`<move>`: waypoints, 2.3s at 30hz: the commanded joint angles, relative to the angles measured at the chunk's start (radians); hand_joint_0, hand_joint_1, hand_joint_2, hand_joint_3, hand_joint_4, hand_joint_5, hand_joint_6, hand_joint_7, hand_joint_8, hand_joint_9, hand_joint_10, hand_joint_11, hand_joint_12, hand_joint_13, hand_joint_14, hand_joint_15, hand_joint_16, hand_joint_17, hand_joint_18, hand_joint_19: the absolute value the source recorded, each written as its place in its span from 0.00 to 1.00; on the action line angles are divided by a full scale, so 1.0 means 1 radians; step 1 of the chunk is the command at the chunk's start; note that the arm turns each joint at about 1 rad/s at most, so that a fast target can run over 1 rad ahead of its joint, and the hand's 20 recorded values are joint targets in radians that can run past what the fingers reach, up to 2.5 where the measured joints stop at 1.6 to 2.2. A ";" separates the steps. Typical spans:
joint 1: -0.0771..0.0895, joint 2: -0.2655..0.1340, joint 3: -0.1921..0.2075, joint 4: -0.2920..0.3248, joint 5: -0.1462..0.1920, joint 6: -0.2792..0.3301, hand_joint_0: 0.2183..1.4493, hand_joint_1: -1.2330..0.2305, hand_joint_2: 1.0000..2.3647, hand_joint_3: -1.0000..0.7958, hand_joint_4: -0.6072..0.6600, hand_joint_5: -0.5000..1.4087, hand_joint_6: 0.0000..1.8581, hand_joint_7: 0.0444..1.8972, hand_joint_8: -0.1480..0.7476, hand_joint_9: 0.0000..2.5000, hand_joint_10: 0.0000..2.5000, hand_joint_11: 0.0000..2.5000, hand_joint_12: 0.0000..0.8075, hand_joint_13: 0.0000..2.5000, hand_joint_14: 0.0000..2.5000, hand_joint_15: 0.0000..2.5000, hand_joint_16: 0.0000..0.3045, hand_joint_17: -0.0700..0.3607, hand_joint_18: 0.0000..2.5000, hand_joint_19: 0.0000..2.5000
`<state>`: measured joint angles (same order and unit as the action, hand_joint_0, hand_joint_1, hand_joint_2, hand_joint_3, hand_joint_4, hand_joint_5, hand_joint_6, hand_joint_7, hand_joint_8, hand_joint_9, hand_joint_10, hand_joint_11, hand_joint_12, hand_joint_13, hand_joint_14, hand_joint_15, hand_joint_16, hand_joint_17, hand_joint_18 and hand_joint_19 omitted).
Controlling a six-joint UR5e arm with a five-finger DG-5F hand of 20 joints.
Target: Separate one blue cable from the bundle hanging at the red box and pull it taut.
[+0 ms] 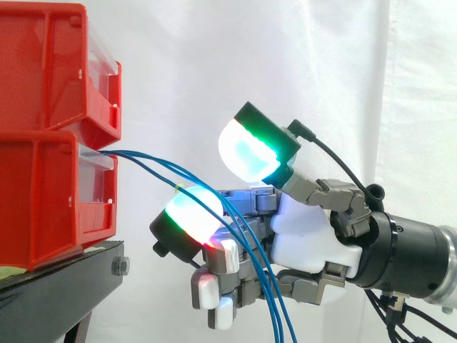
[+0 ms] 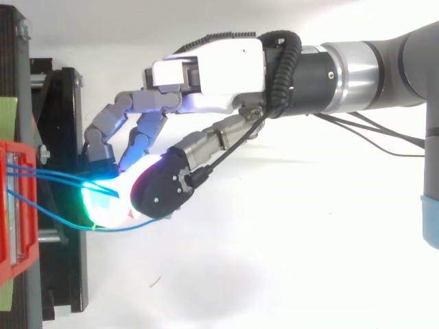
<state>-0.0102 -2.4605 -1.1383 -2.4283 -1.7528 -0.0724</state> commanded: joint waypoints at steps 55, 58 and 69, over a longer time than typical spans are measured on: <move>0.007 0.000 0.014 -0.064 0.016 0.003 0.32 0.33 0.00 0.33 0.63 0.16 0.47 0.47 0.51 0.36 0.01 0.31 0.44 0.33 0.01 0.17 0.14 0.38 0.37 0.22; 0.007 0.000 0.014 -0.084 0.016 0.005 0.32 0.35 0.00 0.31 0.63 0.17 0.47 0.49 0.52 0.37 0.01 0.30 0.44 0.34 0.01 0.17 0.14 0.38 0.37 0.22; 0.009 0.000 0.017 -0.110 0.021 0.011 0.33 0.32 0.01 0.48 0.54 0.17 0.48 0.51 0.57 0.38 0.01 0.30 0.49 0.36 0.01 0.17 0.17 0.43 0.42 0.19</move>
<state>-0.0021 -2.4601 -1.1223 -2.5350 -1.7341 -0.0616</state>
